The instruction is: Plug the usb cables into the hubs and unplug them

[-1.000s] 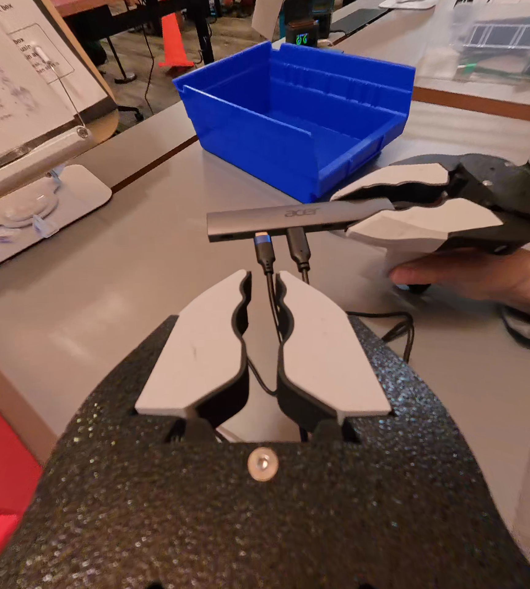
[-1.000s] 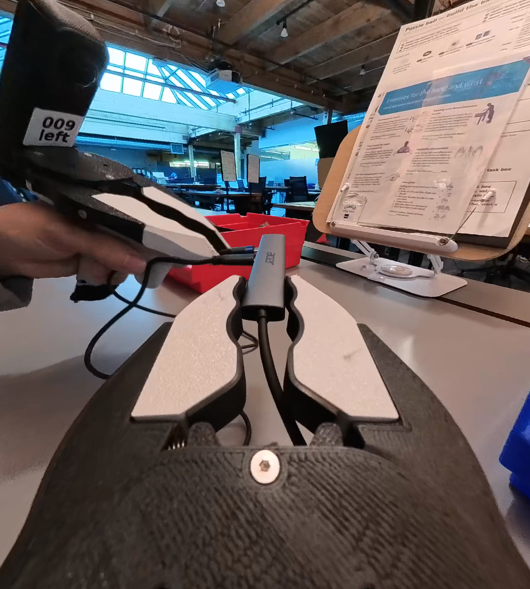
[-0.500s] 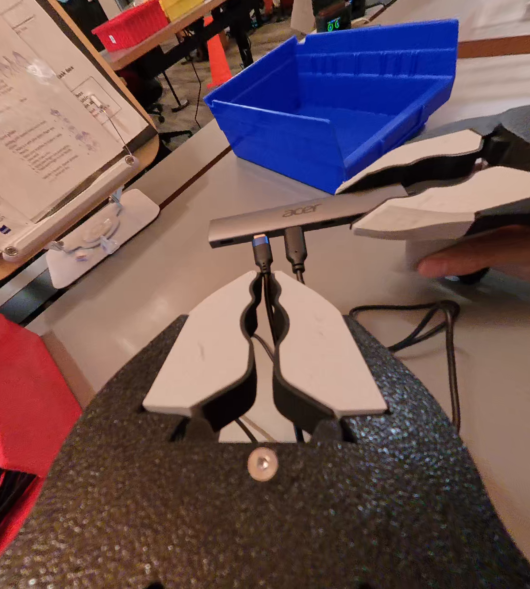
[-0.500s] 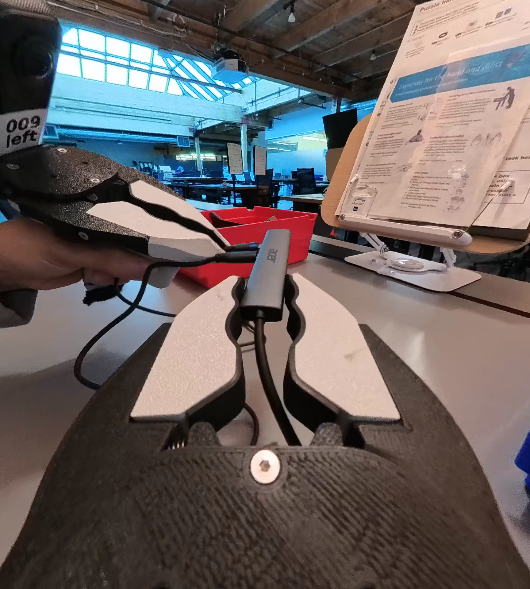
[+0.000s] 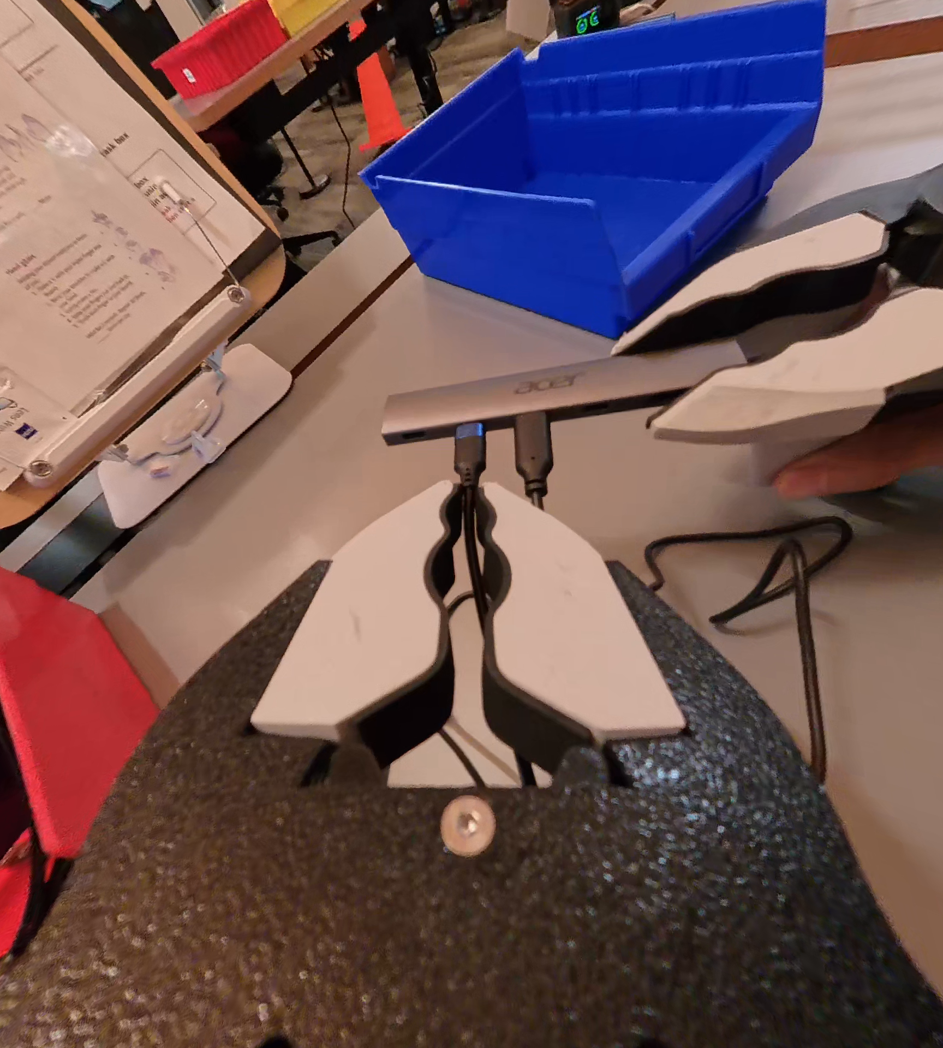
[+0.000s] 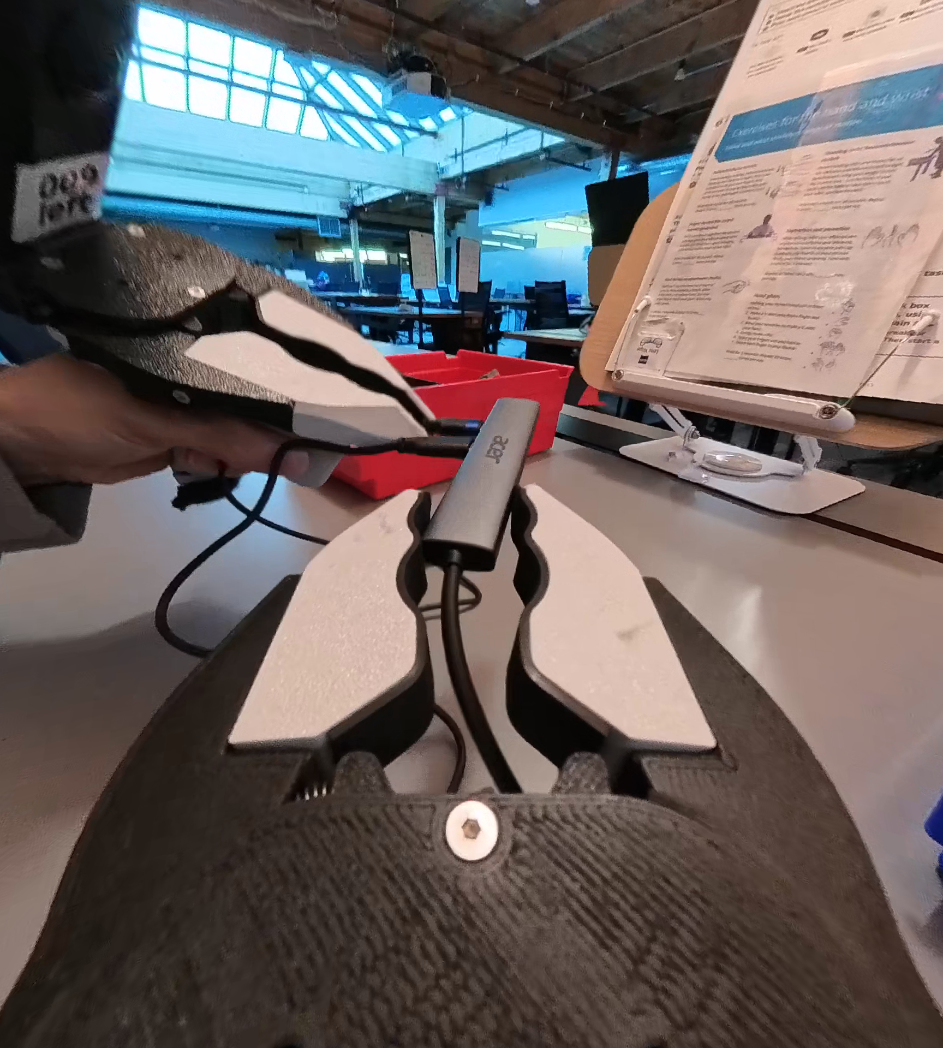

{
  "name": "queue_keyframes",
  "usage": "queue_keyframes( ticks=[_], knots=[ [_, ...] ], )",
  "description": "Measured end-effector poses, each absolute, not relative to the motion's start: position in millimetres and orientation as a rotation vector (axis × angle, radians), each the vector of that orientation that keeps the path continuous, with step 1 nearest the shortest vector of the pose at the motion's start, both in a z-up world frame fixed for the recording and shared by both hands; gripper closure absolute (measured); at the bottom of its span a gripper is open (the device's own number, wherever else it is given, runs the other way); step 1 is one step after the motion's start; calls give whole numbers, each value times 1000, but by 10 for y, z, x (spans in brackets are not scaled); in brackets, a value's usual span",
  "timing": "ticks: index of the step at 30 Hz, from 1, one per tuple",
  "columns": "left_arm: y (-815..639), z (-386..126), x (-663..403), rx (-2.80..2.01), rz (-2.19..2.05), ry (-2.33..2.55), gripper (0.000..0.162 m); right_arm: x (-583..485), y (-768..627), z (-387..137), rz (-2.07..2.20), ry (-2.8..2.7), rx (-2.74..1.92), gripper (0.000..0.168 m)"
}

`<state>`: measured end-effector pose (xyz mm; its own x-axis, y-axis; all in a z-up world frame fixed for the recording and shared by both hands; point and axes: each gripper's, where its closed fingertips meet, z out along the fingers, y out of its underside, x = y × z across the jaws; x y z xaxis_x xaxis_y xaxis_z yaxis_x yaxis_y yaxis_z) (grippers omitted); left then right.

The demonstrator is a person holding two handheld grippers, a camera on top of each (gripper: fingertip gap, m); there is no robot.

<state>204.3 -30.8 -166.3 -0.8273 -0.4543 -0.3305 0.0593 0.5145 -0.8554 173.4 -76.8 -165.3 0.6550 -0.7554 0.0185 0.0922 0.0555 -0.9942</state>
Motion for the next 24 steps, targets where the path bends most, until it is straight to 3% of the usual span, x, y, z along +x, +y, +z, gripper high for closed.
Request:
queue_keyframes(
  ticks=[6,11,14,19,24],
  knots=[
    [-375,-1611,1977,-324,-1388,2201,155,1726,-892,-1576,-698,610,-1289,143],
    [-44,-1458,1948,-492,-1660,2087,114,1671,-1024,-1395,-747,584,-1287,144],
    [264,-1563,1920,-582,-1774,2076,103,1611,-1194,-1178,-846,568,-1294,144],
    [661,-1796,1831,-644,-1895,2036,100,1394,-1638,-572,-989,579,-1167,144],
    [763,-1932,1769,-677,-1936,2131,97,1089,-2000,431,-1085,506,-1066,144]
  ],
)
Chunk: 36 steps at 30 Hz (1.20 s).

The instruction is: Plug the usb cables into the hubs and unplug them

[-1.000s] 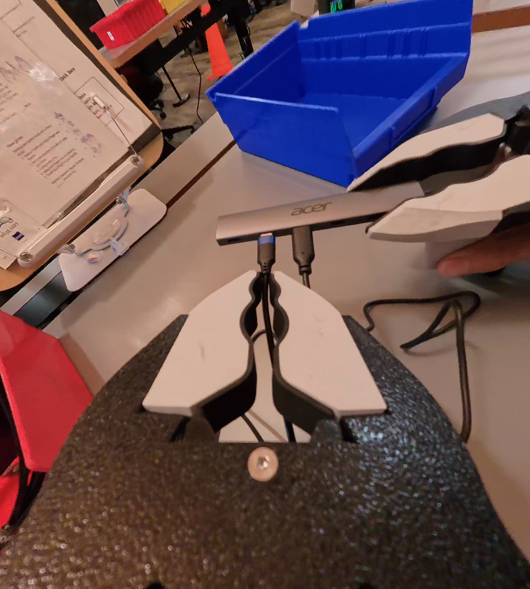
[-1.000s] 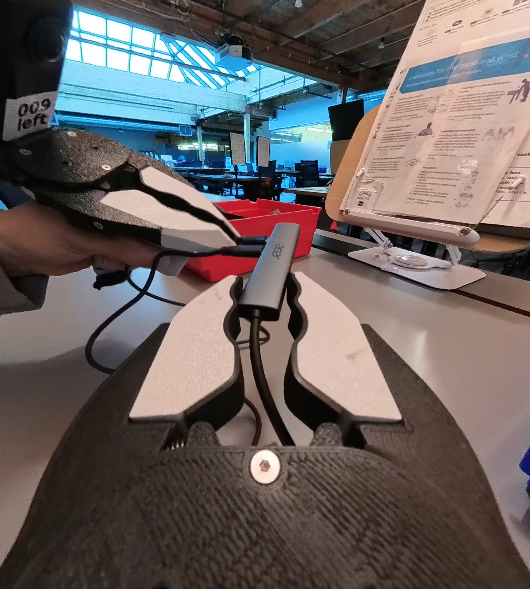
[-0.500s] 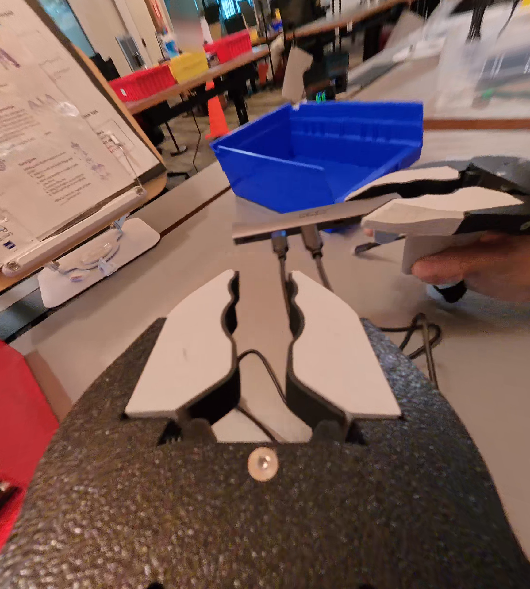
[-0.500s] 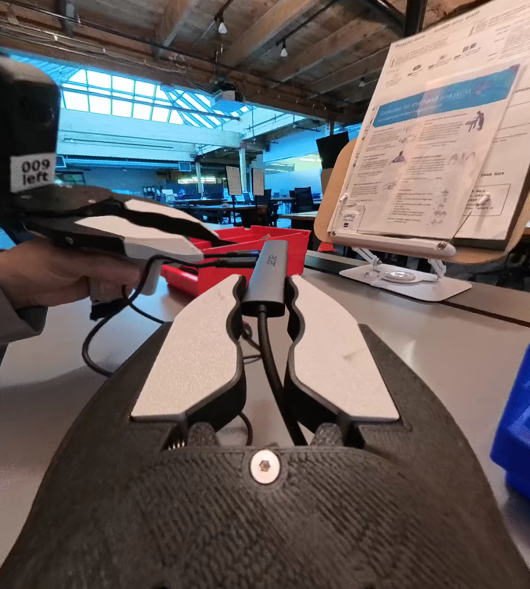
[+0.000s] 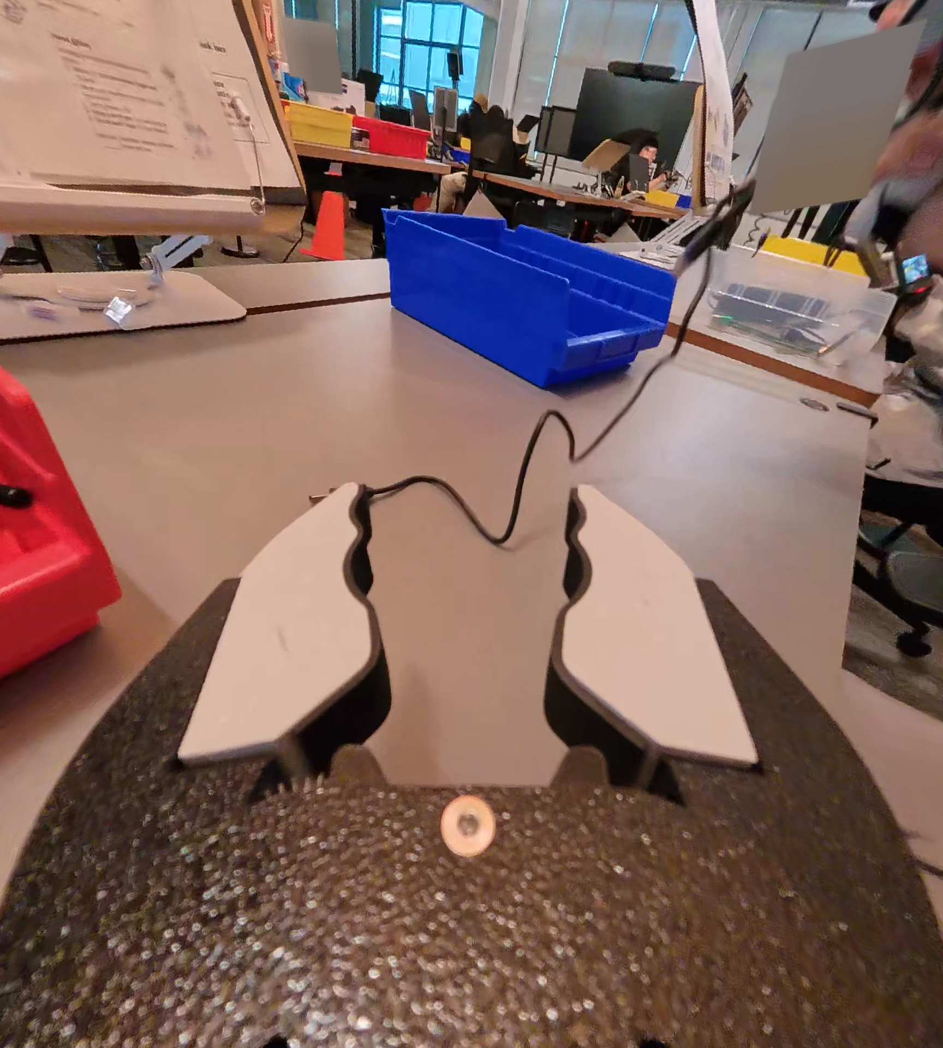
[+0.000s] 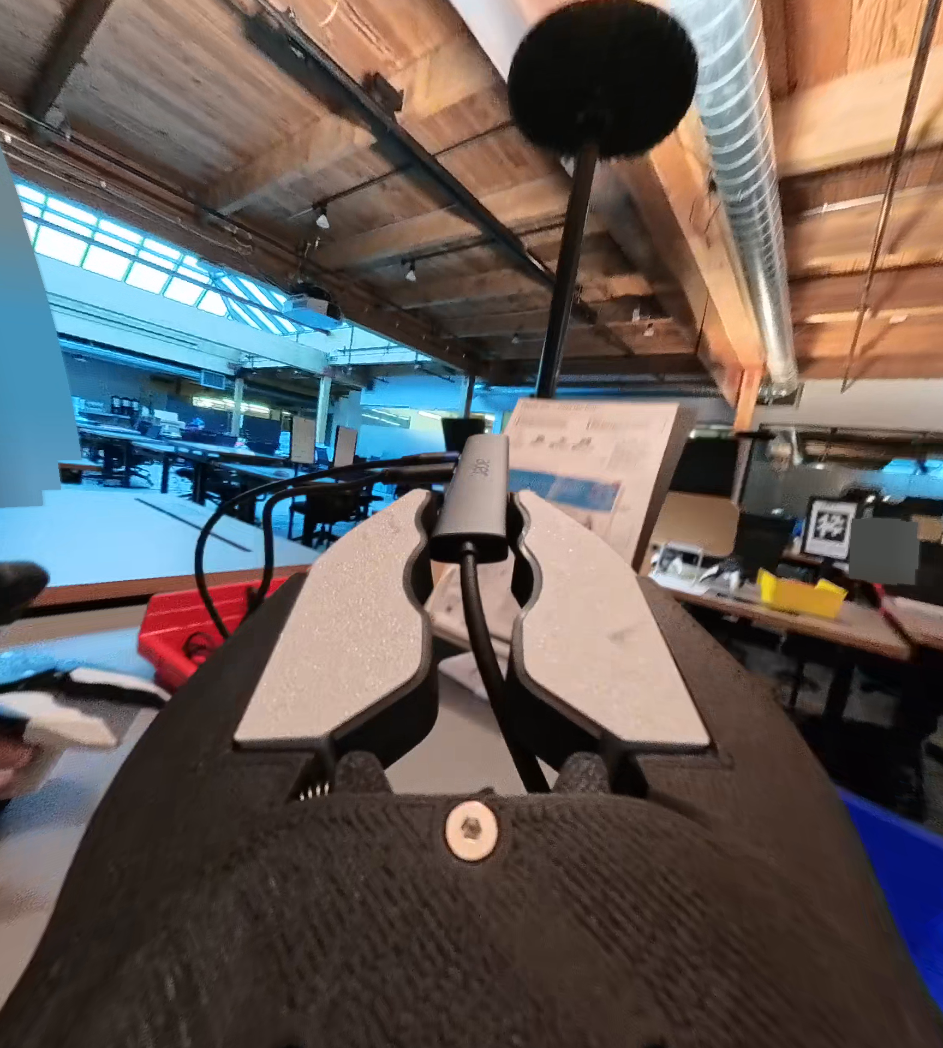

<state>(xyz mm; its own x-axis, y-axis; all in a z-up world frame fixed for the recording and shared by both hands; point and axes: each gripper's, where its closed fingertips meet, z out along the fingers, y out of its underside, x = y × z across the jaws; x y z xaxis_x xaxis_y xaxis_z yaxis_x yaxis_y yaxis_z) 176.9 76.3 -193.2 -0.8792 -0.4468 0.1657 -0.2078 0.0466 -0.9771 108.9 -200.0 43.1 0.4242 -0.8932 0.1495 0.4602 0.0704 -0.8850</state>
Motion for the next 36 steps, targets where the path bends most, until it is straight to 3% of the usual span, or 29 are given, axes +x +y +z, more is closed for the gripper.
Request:
queue_keyframes(
  ticks=[8,15,31,36],
  knots=[
    [669,-1997,1762,-586,-1884,2220,98,1106,-2564,2060,-1195,470,-1124,144],
    [481,-2069,1768,-562,-1919,2340,100,1601,-2870,2948,-1175,569,-1167,144],
    [385,-2182,1743,-470,-1792,2420,102,2158,-3718,3993,-1450,767,-997,144],
    [409,-2161,1774,-519,-1840,2421,103,2496,-4067,3630,-1590,901,-1080,144]
  ],
)
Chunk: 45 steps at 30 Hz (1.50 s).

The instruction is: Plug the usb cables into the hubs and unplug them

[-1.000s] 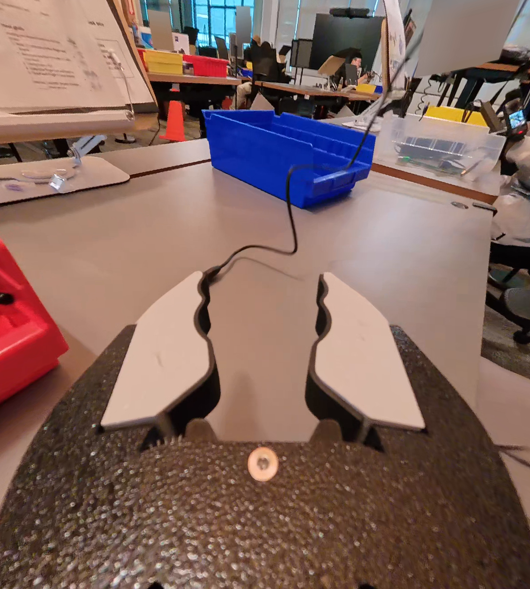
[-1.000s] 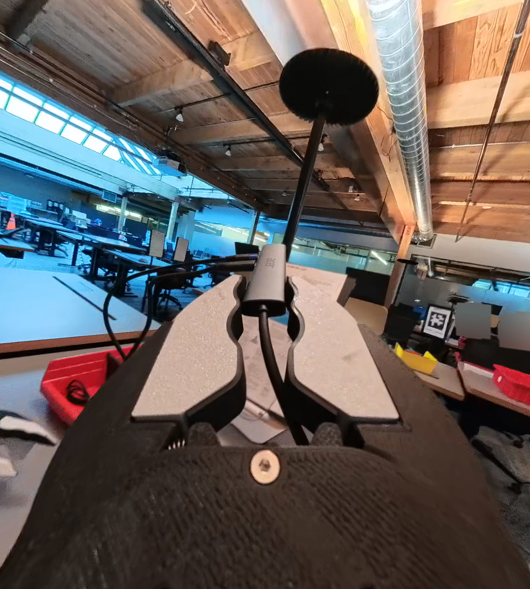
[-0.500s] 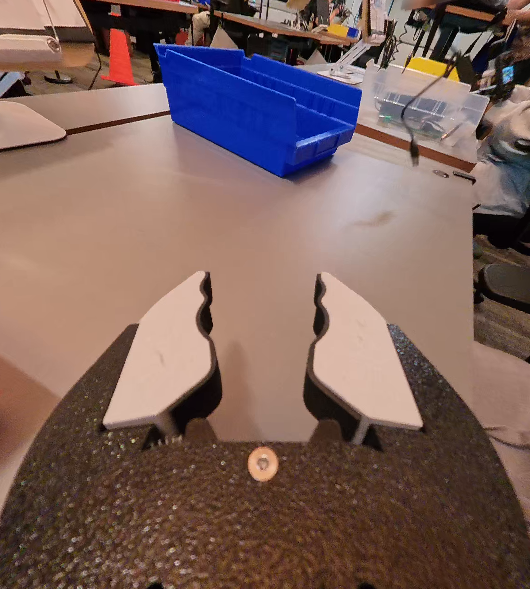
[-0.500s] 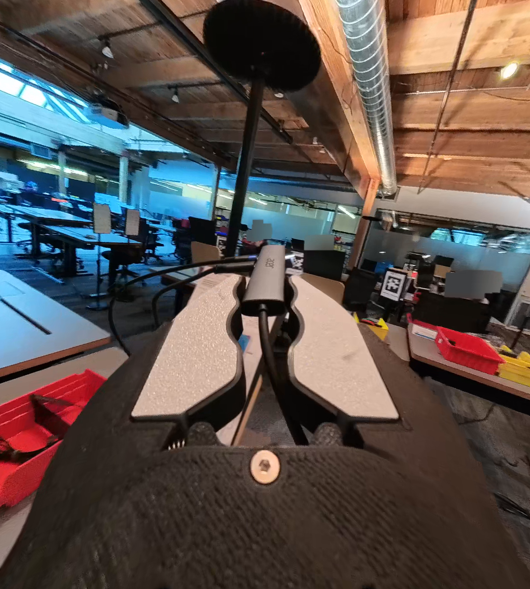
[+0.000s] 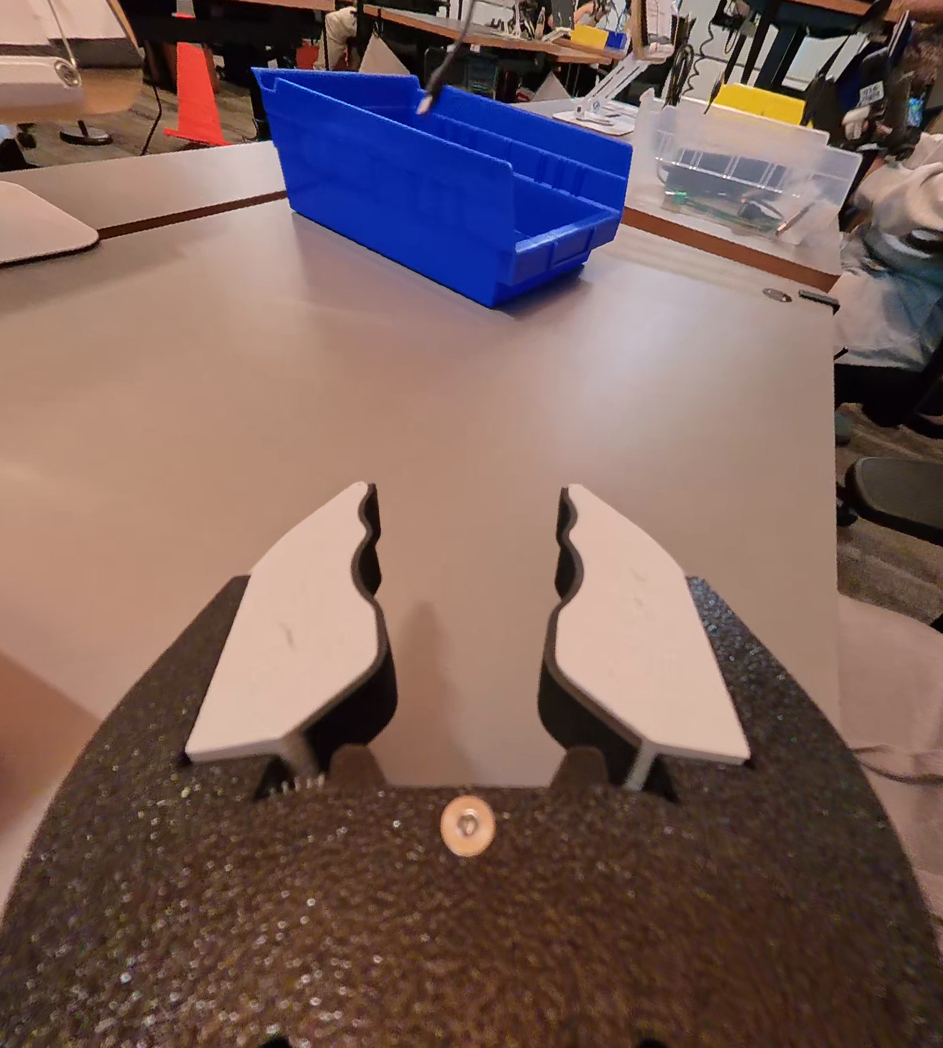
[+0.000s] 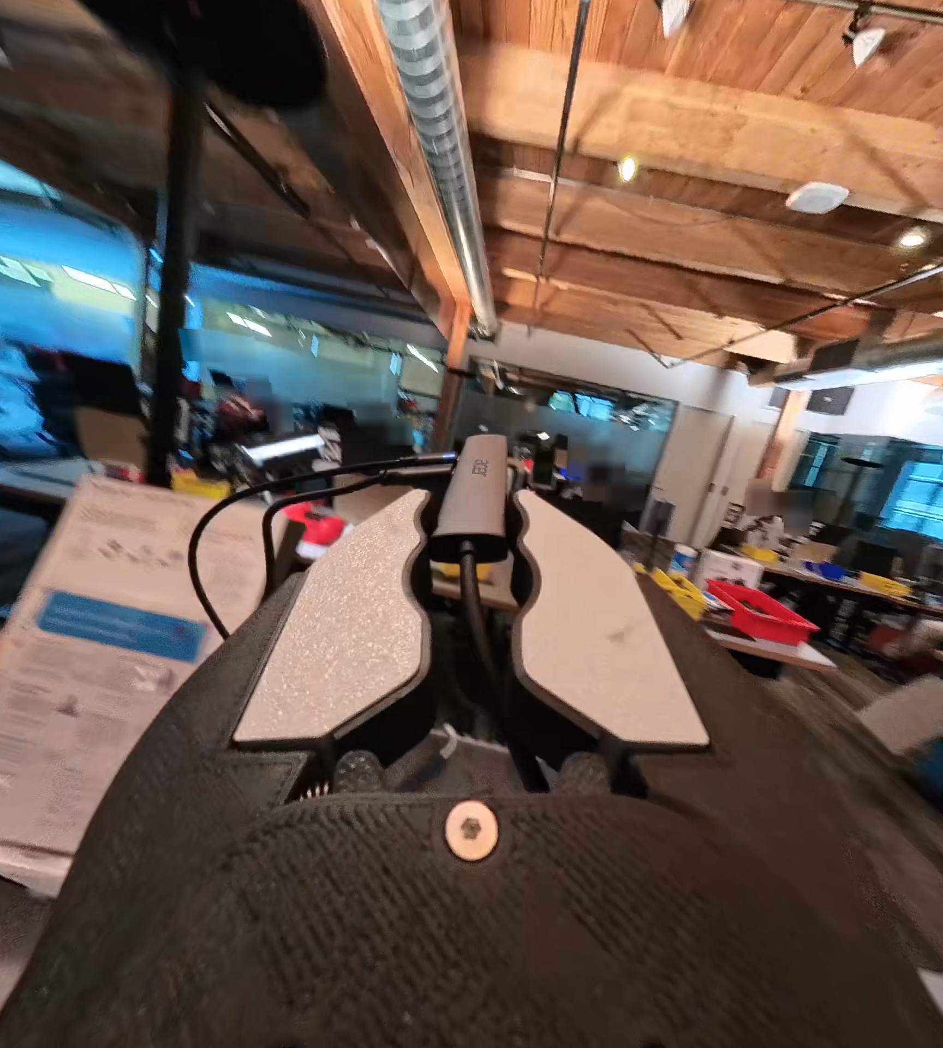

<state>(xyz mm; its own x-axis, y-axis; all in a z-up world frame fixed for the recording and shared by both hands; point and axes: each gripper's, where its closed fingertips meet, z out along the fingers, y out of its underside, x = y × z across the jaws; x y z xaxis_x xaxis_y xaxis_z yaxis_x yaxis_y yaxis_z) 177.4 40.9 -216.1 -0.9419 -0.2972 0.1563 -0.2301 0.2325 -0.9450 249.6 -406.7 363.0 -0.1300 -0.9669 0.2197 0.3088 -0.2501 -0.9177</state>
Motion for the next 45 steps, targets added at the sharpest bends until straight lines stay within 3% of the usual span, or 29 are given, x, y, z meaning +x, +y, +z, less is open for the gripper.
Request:
queue_keyframes(
  ticks=[5,12,22,34,36,41,45],
  knots=[
    [445,-2110,1793,-542,-1895,2387,106,2901,-4242,2647,-1644,1041,-1339,144],
    [433,-2121,1773,-515,-1873,2393,107,3257,-3888,1064,-1297,1184,-1842,144],
    [441,-2127,1758,-528,-1879,2407,108,3207,-3757,-346,-944,1328,-2546,144],
    [428,-2130,1725,-496,-1866,2408,108,3434,-2859,-1375,-319,1218,-2119,139],
    [424,-2133,1722,-492,-1860,2408,108,3479,-2935,-1368,-297,1259,-1958,126],
    [413,-2143,1707,-476,-1849,2416,108,3456,-3650,-1349,-628,1430,-1999,98],
    [411,-2146,1710,-487,-1858,2423,108,3379,-3963,-1102,-879,1483,-1984,96]
  ],
)
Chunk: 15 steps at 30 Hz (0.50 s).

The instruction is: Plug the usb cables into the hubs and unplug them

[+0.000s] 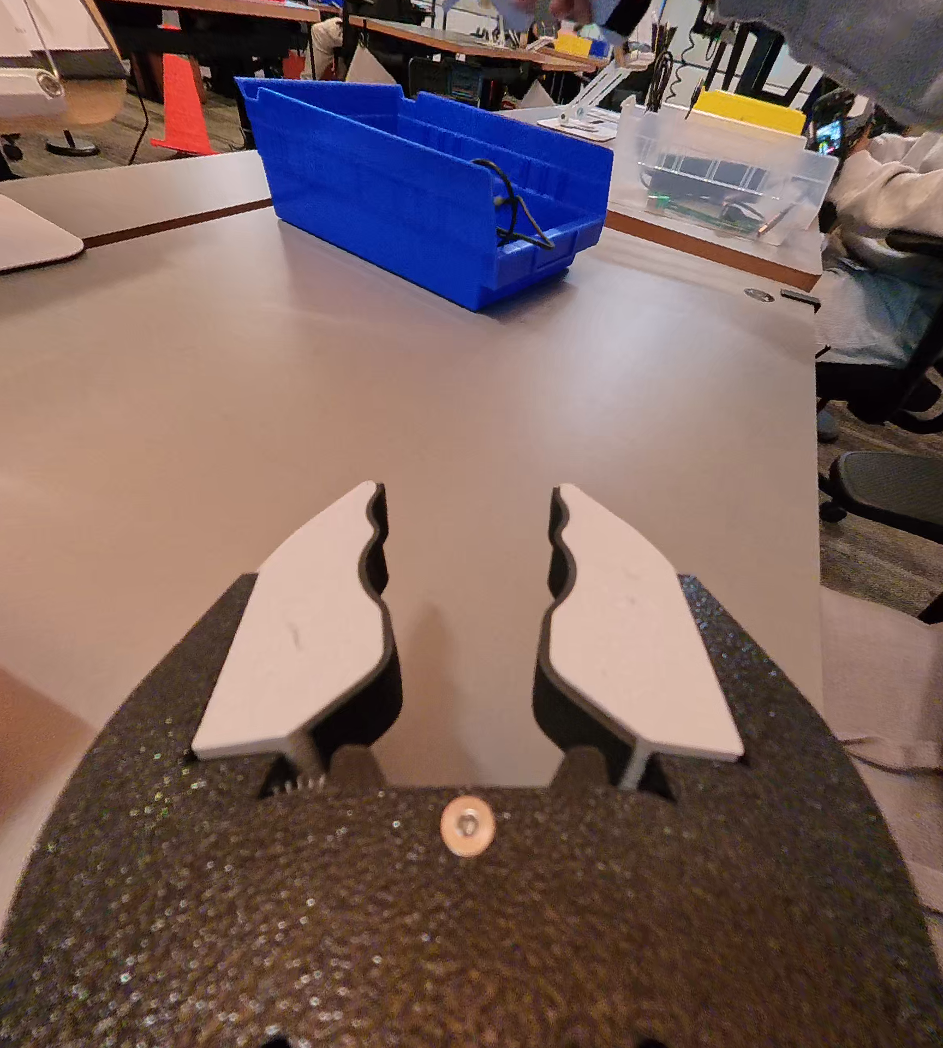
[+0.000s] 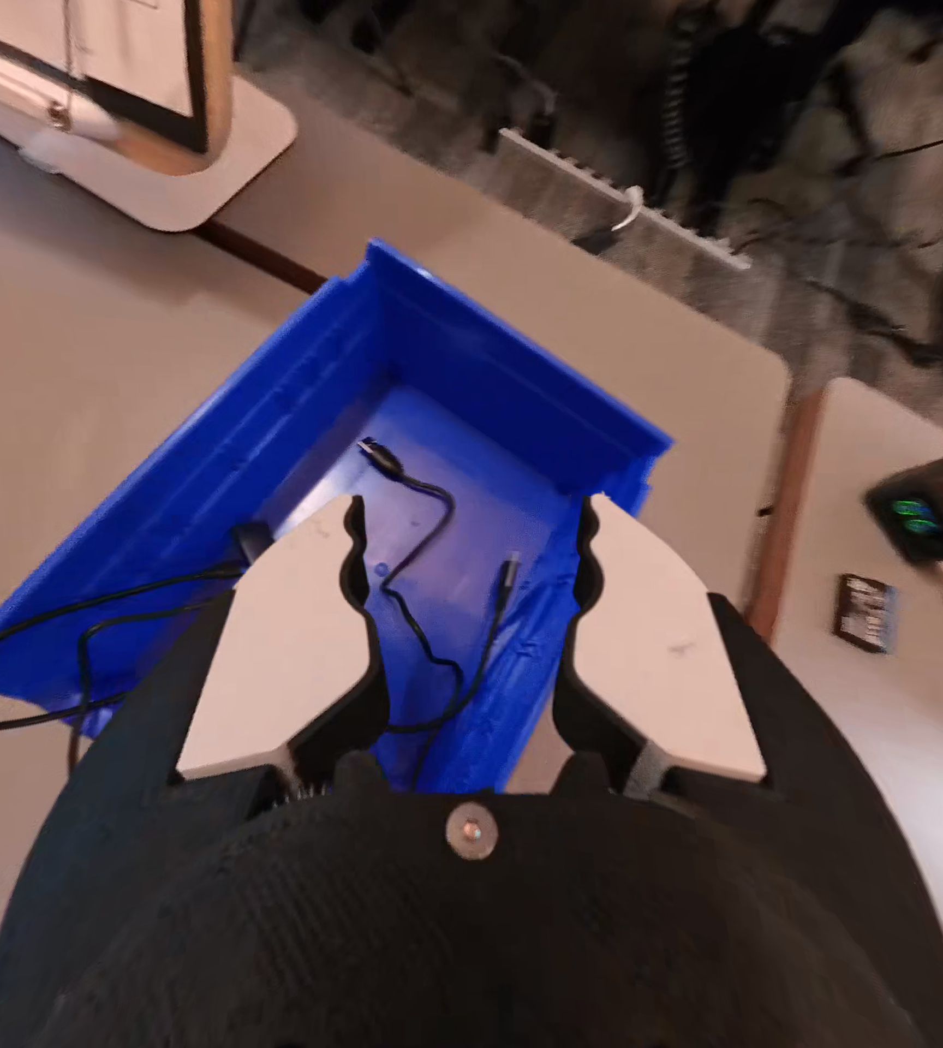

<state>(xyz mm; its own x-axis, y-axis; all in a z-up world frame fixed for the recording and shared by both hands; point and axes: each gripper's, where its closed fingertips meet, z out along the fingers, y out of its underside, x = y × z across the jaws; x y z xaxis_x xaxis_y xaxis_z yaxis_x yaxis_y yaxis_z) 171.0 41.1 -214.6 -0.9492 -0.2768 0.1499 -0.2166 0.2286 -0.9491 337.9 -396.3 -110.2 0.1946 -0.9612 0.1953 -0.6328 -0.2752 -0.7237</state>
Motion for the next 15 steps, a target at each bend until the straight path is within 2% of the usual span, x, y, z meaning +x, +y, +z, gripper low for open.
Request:
queue_keyframes(
  ticks=[4,7,11,15],
  knots=[
    [416,-2132,1711,-488,-1871,2409,108,3135,-3579,-892,-1013,1305,-1993,96],
    [412,-2138,1705,-484,-1860,2407,108,2820,-2874,-921,-930,1139,-1876,98],
    [500,-2085,1697,-446,-1812,2382,107,2401,-1945,-1183,-804,977,-1693,96],
    [894,-1768,1945,-464,-1628,2288,108,2148,-1413,-1452,-716,883,-1547,100]
  ],
)
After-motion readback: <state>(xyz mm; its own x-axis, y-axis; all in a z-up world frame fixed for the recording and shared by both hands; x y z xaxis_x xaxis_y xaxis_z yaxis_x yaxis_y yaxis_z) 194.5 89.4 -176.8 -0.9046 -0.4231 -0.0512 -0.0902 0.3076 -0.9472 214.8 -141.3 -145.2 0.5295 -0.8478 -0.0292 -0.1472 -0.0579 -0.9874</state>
